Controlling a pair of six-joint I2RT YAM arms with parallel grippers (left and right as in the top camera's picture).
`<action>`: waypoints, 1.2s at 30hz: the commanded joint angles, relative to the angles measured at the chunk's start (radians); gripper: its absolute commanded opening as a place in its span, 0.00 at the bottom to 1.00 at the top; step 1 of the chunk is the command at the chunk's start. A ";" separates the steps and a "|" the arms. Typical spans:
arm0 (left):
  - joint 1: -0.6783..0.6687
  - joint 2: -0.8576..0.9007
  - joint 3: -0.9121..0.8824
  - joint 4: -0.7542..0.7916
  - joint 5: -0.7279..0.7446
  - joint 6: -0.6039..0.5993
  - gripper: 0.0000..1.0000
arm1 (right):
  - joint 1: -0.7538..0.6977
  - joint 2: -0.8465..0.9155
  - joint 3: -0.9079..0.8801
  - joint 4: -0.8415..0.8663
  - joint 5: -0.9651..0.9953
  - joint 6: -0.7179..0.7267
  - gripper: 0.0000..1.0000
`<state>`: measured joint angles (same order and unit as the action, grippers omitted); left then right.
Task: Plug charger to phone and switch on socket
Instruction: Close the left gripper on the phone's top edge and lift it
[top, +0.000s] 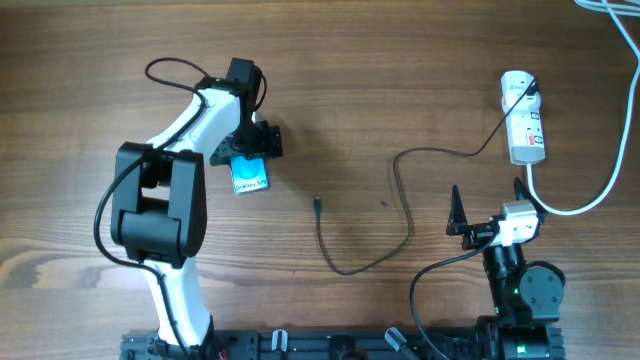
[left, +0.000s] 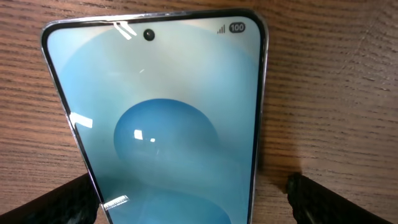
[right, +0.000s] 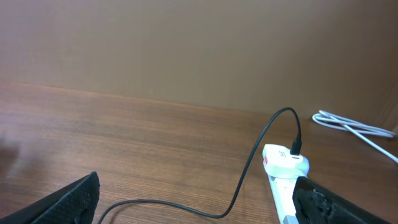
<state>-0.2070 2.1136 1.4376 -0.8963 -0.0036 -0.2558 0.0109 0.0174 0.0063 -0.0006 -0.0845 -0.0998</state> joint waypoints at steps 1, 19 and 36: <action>-0.028 0.167 -0.103 0.059 0.163 -0.014 1.00 | 0.002 -0.007 -0.001 0.003 0.010 -0.005 0.99; -0.026 0.167 -0.103 0.127 0.163 -0.022 1.00 | 0.002 -0.007 -0.001 0.003 0.010 -0.005 1.00; -0.026 0.167 -0.103 0.119 0.164 -0.044 1.00 | 0.002 -0.007 -0.001 0.003 0.010 -0.005 1.00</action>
<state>-0.2199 2.1082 1.4269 -0.8177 -0.0273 -0.2913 0.0109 0.0174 0.0063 -0.0006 -0.0841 -0.0994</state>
